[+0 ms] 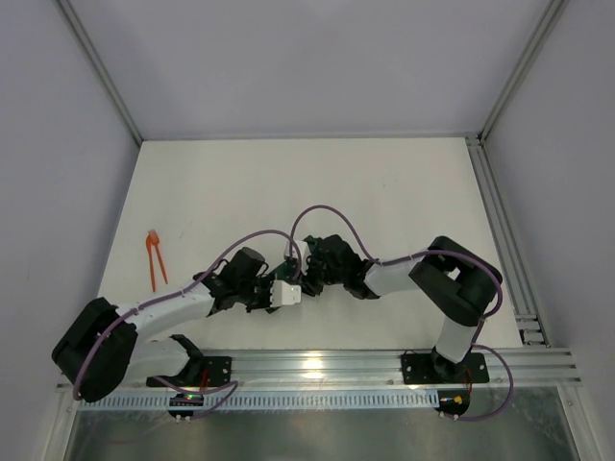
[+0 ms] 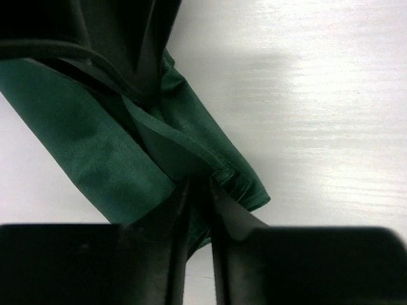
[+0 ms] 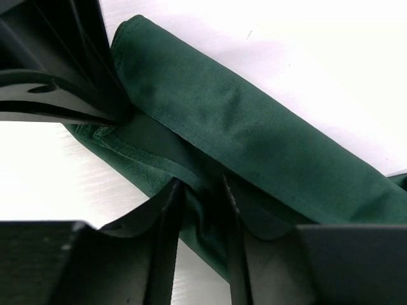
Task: Fold the napkin into a case and place the utensils inside
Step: Smooth out the smaller rectangle-folded napkin at the center of the board.
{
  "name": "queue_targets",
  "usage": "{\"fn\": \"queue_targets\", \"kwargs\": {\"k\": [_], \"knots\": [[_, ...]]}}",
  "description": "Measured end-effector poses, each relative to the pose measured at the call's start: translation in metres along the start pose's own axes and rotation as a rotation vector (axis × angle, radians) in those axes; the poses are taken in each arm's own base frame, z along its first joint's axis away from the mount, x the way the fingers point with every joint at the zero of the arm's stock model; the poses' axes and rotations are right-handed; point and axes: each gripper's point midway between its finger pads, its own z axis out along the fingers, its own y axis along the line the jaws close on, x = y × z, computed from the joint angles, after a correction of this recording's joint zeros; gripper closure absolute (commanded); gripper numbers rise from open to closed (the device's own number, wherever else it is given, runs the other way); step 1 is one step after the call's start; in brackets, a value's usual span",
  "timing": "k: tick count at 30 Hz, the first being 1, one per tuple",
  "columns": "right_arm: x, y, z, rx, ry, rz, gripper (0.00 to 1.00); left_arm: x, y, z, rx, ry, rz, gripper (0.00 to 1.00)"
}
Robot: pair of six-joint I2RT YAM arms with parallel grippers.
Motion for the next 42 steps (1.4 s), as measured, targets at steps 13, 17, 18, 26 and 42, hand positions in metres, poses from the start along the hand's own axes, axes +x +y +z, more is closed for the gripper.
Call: {"fn": "queue_targets", "kwargs": {"k": [13,17,18,26,42], "knots": [[-0.001,0.002,-0.001,-0.011,-0.022,-0.003,0.84,-0.009,0.029,0.011,-0.067,-0.002,0.043,0.64],[-0.002,0.003,-0.001,-0.014,-0.023,-0.003,0.77,-0.008,0.030,0.012,-0.069,0.002,0.052,0.81],[-0.002,0.003,-0.002,-0.014,-0.022,-0.003,0.73,-0.008,0.030,0.012,-0.068,0.005,0.055,0.87],[0.000,0.010,-0.020,-0.042,0.030,0.016,0.56,-0.002,0.021,0.006,-0.047,0.016,0.100,0.87],[-0.064,-0.063,-0.028,0.085,-0.042,0.210,0.63,0.001,0.016,0.004,-0.026,0.023,0.144,0.85]]}}
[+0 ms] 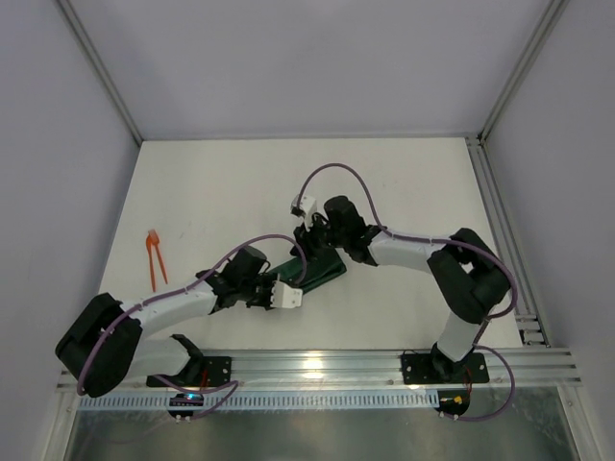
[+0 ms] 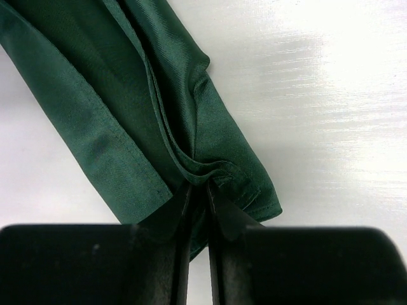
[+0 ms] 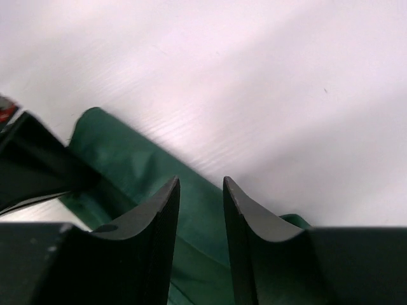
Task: Fold the napkin into a case and place the utensils inside
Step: Smooth out the smaller rectangle-folded napkin at the center of the board, then turn over the smaller rectangle-folded napkin at the center of the board.
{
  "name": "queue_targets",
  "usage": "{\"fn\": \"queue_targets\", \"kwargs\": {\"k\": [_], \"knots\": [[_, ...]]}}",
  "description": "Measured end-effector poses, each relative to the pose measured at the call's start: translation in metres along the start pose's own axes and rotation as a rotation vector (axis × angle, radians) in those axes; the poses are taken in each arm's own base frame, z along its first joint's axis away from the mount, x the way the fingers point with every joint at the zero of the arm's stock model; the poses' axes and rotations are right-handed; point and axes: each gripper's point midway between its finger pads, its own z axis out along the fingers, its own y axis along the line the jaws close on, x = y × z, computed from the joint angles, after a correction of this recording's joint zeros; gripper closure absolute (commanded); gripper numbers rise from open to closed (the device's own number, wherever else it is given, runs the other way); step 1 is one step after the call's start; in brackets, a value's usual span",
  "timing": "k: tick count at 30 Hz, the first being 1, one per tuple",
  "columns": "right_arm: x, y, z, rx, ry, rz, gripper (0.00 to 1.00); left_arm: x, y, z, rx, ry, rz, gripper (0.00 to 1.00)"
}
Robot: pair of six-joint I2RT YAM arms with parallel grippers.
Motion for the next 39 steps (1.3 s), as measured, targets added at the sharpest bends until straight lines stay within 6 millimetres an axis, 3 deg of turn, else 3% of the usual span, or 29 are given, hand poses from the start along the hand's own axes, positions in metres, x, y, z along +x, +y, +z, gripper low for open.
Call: {"fn": "queue_targets", "kwargs": {"k": [4,9,13,16,24,27,32,39], "knots": [[0.028,-0.019,0.015,0.095,0.062,0.111,0.69,0.000,0.000,-0.001,0.001,0.000,0.004,0.85],[0.068,-0.024,0.009,0.175,0.132,0.216,0.72,0.000,-0.002,-0.002,0.005,0.002,0.000,0.78],[0.069,-0.027,0.006,0.216,0.095,0.240,0.74,-0.002,-0.006,-0.008,0.033,0.011,-0.033,0.62],[0.070,-0.028,0.003,0.239,0.079,0.253,0.75,-0.011,-0.005,-0.019,0.042,-0.005,-0.058,0.55],[0.072,-0.029,-0.001,0.266,0.039,0.277,0.75,-0.056,0.026,-0.060,-0.050,-0.129,-0.120,0.44],[0.074,-0.029,-0.003,0.274,0.033,0.283,0.75,-0.047,0.037,-0.055,-0.074,-0.097,-0.213,0.43],[0.078,-0.026,-0.011,0.282,0.026,0.284,0.75,-0.012,0.045,-0.028,-0.041,0.053,-0.367,0.43],[0.081,-0.024,-0.015,0.280,0.011,0.278,0.75,0.017,0.038,-0.002,0.001,0.167,-0.455,0.41]]}}
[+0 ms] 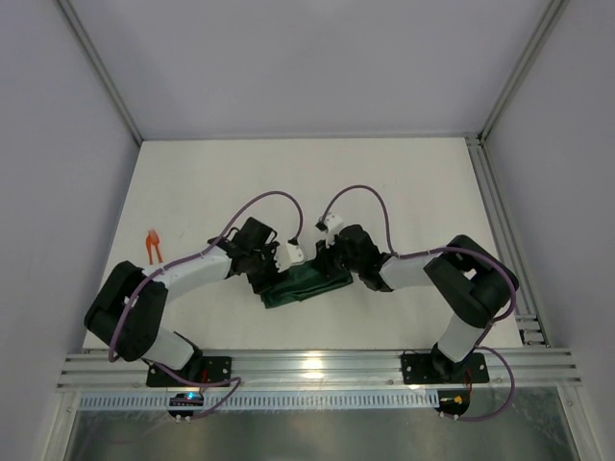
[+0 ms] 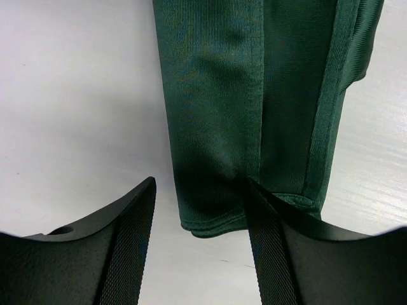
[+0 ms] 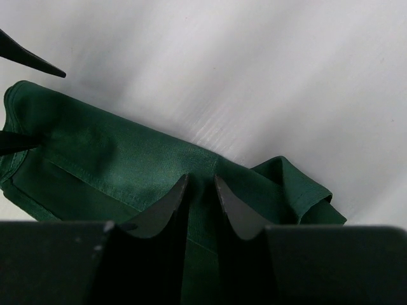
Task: Fold the napkin into a case and place the utensils inside
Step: Turn over the smaller rectangle-folded napkin at the center of the board.
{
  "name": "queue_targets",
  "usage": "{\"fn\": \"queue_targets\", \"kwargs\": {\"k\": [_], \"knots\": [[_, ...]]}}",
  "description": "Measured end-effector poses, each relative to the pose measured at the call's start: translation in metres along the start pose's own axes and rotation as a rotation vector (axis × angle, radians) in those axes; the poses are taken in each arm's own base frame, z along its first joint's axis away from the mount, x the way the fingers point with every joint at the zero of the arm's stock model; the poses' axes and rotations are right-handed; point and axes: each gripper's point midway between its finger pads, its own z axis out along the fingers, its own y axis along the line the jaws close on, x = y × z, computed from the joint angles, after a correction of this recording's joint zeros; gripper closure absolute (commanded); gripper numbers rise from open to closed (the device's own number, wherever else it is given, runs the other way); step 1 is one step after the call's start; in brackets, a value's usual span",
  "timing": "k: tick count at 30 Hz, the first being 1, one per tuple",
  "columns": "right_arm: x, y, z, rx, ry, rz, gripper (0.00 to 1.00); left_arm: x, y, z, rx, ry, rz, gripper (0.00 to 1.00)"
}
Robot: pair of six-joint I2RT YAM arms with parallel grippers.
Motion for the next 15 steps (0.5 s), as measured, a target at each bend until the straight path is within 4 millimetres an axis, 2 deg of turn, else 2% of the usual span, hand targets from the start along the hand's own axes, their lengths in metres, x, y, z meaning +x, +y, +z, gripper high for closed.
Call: {"fn": "queue_targets", "kwargs": {"k": [5,10,15], "knots": [[0.001,0.001,-0.001,-0.005,-0.009,-0.003,0.75,-0.006,-0.006,-0.002,0.048,-0.049,-0.024,0.40],[0.004,0.003,-0.004,-0.009,-0.012,-0.005,0.75,-0.020,-0.013,-0.015,0.095,-0.129,-0.030,0.39],[0.004,0.005,-0.004,-0.012,-0.014,-0.009,0.75,-0.026,0.008,-0.013,0.068,-0.126,-0.097,0.41]]}}
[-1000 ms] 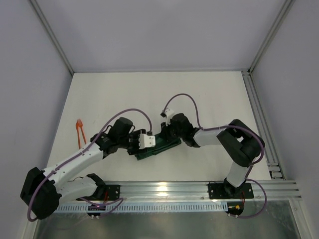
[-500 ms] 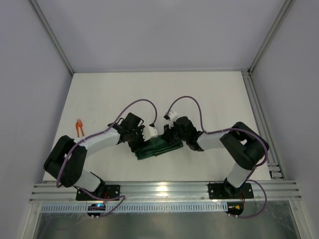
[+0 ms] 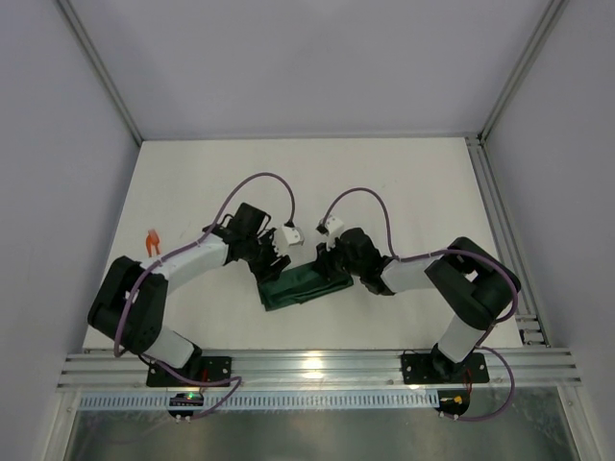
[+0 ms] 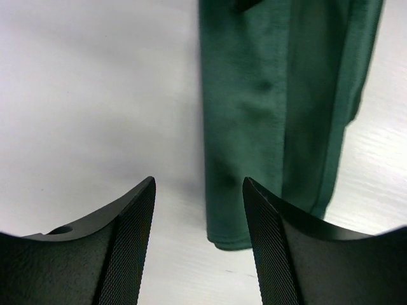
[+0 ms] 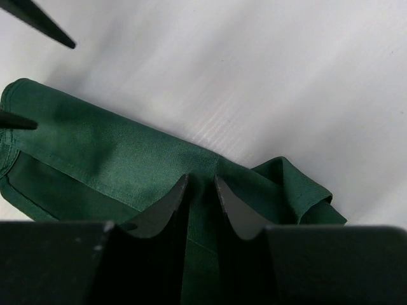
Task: Fold the napkin into a case and place the utensils inside
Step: Turn over the smaller rectangle-folded napkin at the center of the board.
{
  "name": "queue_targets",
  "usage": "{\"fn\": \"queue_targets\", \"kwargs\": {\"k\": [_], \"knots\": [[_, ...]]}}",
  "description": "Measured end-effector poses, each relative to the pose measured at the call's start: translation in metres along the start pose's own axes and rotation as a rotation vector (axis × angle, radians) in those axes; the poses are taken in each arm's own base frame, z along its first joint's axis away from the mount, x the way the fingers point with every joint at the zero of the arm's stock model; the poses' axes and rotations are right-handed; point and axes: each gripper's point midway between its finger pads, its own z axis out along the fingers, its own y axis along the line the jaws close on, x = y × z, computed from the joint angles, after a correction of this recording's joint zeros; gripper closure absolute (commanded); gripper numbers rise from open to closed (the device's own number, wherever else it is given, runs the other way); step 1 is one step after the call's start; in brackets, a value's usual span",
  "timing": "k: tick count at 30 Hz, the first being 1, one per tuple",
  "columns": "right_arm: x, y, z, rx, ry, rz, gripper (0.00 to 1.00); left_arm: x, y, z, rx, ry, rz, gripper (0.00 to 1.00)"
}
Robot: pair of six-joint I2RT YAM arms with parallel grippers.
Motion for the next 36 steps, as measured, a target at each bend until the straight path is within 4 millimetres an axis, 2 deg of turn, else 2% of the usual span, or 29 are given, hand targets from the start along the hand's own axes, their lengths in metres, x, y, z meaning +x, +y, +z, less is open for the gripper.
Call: {"fn": "queue_targets", "kwargs": {"k": [3,6,10,17,18,19,21,22,24,25,26,27,29,31,34,36], "knots": [[0.000,0.001,0.000,-0.001,0.000,-0.001,0.75,0.005,0.010,0.012,0.004,0.041,-0.041,0.41],[0.000,0.002,0.000,-0.004,0.000,-0.003,0.75,0.018,0.005,0.021,0.039,0.092,-0.064,0.41],[0.001,0.003,-0.001,-0.005,-0.001,-0.002,0.75,0.022,0.000,0.020,0.068,0.109,-0.056,0.43],[0.003,0.004,-0.003,-0.007,0.002,0.004,0.75,0.025,-0.005,0.020,0.111,0.138,-0.048,0.58],[0.002,0.004,-0.003,-0.007,0.002,0.005,0.75,0.024,-0.005,0.021,0.118,0.144,-0.049,0.62],[0.002,0.004,-0.003,-0.007,0.002,0.006,0.75,0.023,-0.006,0.022,0.127,0.149,-0.048,0.74],[0.001,0.005,-0.003,-0.008,0.000,0.006,0.75,0.023,-0.009,0.024,0.148,0.159,-0.050,0.84],[0.001,0.005,-0.003,-0.008,0.000,0.006,0.75,0.023,-0.011,0.024,0.157,0.162,-0.052,0.92],[0.001,0.005,-0.004,-0.008,0.000,0.006,0.75,0.023,-0.015,0.024,0.174,0.164,-0.058,1.00],[0.001,0.005,-0.004,-0.009,0.001,0.006,0.74,0.022,-0.016,0.024,0.179,0.162,-0.059,1.00],[0.001,0.005,-0.005,-0.010,0.000,0.005,0.62,0.022,-0.016,0.024,0.181,0.162,-0.059,1.00],[-0.001,0.007,-0.006,-0.016,-0.002,0.004,0.62,0.022,-0.017,0.024,0.184,0.160,-0.060,1.00],[-0.003,0.013,-0.011,-0.054,0.002,-0.031,0.51,0.022,-0.015,0.022,0.166,0.160,-0.056,1.00],[-0.014,0.026,-0.021,-0.121,-0.021,-0.095,0.46,0.025,-0.015,0.018,0.141,0.168,-0.044,1.00],[-0.051,0.050,-0.046,-0.258,-0.134,-0.239,0.40,0.025,-0.013,0.006,0.092,0.163,0.001,1.00],[-0.076,0.058,-0.062,-0.338,-0.209,-0.332,0.39,0.017,-0.010,-0.003,0.055,0.141,0.048,1.00]]}}
